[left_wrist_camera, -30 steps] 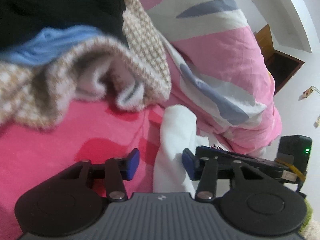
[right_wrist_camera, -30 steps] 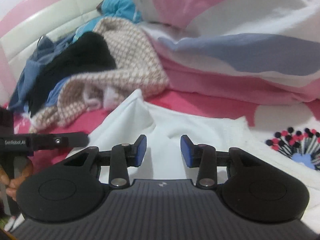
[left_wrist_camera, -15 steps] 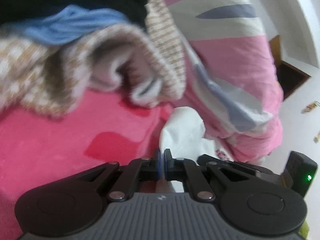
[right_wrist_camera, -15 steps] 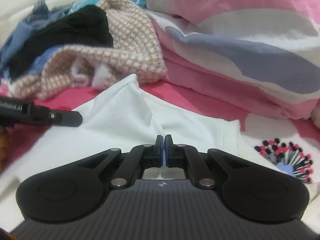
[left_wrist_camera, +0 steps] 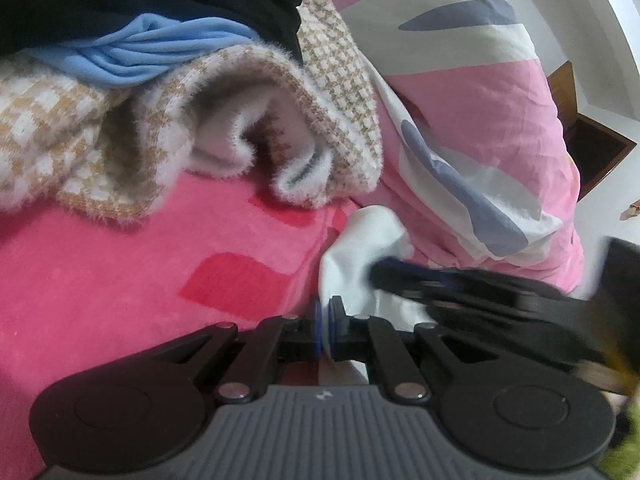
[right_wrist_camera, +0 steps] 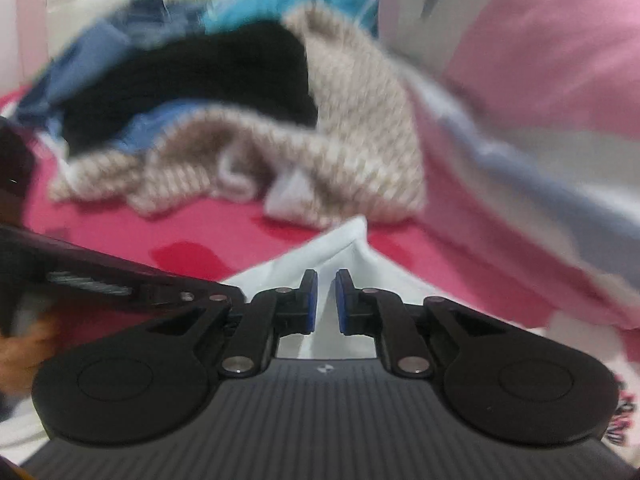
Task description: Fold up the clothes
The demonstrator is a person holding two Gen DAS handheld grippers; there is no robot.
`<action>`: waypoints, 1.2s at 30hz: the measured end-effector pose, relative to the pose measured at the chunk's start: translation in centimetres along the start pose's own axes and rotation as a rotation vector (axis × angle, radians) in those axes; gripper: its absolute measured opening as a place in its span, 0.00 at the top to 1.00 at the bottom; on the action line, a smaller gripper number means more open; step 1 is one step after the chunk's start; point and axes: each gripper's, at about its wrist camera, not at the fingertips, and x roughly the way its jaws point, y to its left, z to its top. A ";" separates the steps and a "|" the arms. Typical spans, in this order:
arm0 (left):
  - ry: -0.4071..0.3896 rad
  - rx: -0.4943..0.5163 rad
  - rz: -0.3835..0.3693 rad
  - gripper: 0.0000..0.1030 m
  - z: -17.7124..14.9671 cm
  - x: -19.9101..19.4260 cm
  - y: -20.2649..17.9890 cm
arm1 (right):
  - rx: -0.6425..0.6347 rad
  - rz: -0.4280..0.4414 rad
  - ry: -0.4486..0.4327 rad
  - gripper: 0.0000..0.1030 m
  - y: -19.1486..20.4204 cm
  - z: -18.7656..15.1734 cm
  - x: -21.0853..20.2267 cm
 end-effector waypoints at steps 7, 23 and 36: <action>0.006 -0.007 0.013 0.92 0.1 0.1 0.0 | 0.178 0.065 -0.026 0.91 -2.6 0.4 -0.5; 0.044 -0.141 -0.076 0.93 1.0 0.3 2.3 | 0.602 0.148 -0.071 0.93 -6.1 -0.3 -5.2; 0.058 -0.163 -0.087 0.93 1.0 0.4 2.3 | 0.192 0.040 -0.067 0.91 5.3 -4.0 -9.3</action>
